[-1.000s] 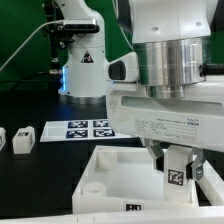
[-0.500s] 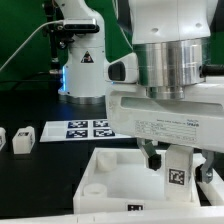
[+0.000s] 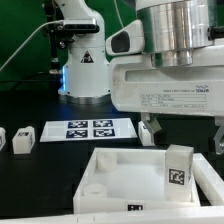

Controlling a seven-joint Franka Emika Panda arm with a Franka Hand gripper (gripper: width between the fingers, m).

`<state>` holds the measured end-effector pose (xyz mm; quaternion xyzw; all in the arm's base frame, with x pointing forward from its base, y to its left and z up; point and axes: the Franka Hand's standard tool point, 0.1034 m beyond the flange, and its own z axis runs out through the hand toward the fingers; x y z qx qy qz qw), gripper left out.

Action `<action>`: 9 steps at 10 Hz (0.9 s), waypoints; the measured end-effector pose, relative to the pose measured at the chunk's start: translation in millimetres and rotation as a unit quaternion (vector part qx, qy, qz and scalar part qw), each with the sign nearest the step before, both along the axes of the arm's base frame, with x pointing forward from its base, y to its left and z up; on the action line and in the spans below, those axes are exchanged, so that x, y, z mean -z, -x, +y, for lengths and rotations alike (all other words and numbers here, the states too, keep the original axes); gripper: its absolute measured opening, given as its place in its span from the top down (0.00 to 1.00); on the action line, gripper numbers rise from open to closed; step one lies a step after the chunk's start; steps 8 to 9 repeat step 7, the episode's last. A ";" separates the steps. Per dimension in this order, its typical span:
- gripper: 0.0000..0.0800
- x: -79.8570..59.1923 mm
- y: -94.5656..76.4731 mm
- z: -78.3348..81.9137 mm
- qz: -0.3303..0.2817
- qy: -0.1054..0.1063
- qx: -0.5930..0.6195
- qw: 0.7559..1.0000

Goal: Assemble one leg

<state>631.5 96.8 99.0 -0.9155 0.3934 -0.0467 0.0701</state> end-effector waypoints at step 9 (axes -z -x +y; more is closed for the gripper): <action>0.19 1.6 0.5 -0.3 0.001 0.000 0.000 1.000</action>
Offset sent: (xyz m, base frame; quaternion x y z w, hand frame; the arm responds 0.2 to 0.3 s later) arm 0.0000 0.0000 0.0000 0.0000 0.0000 0.0000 1.0000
